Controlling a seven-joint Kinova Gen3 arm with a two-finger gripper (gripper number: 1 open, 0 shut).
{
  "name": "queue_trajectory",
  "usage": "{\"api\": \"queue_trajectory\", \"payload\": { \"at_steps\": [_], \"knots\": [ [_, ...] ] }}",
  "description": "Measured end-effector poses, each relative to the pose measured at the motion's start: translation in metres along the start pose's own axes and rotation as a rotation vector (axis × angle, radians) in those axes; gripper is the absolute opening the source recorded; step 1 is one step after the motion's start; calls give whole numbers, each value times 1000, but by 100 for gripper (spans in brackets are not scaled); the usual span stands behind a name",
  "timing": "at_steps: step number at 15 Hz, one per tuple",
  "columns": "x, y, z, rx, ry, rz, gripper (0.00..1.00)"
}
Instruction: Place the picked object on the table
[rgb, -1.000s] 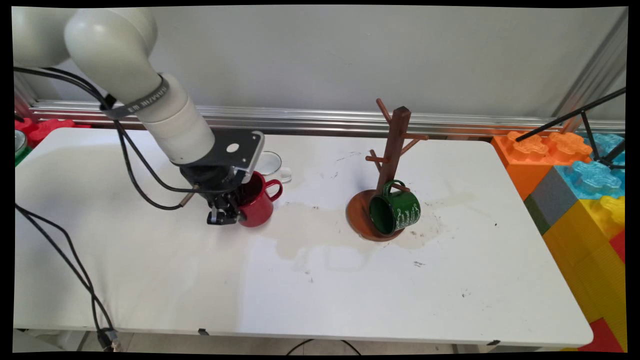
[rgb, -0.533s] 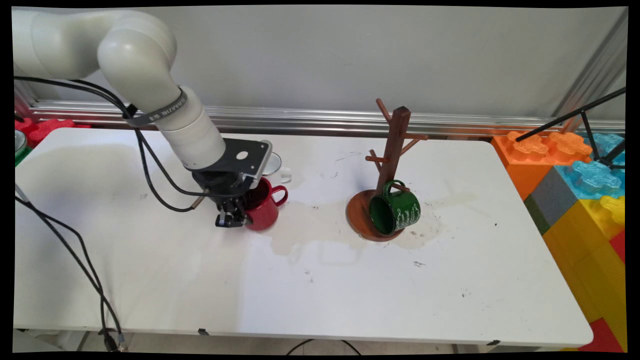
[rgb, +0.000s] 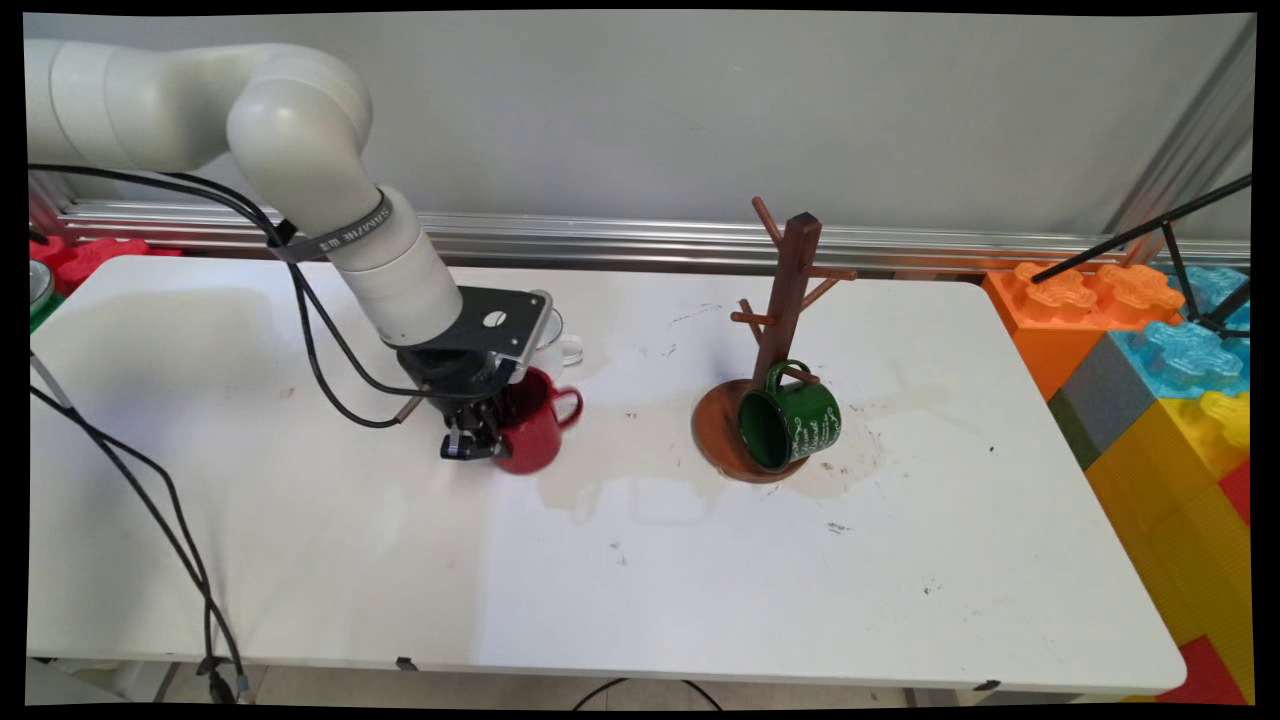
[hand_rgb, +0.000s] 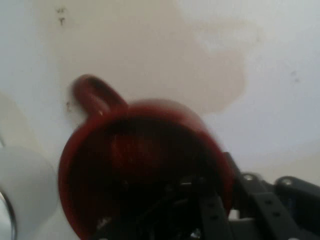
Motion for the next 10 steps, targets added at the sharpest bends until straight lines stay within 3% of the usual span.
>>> {"api": "queue_trajectory", "payload": {
  "at_steps": [1,6,10],
  "knots": [
    [0,0,1,-2,2,0,100],
    [0,-2,5,-6,19,3,100],
    [7,0,-9,9,90,-29,100]
  ]
}}
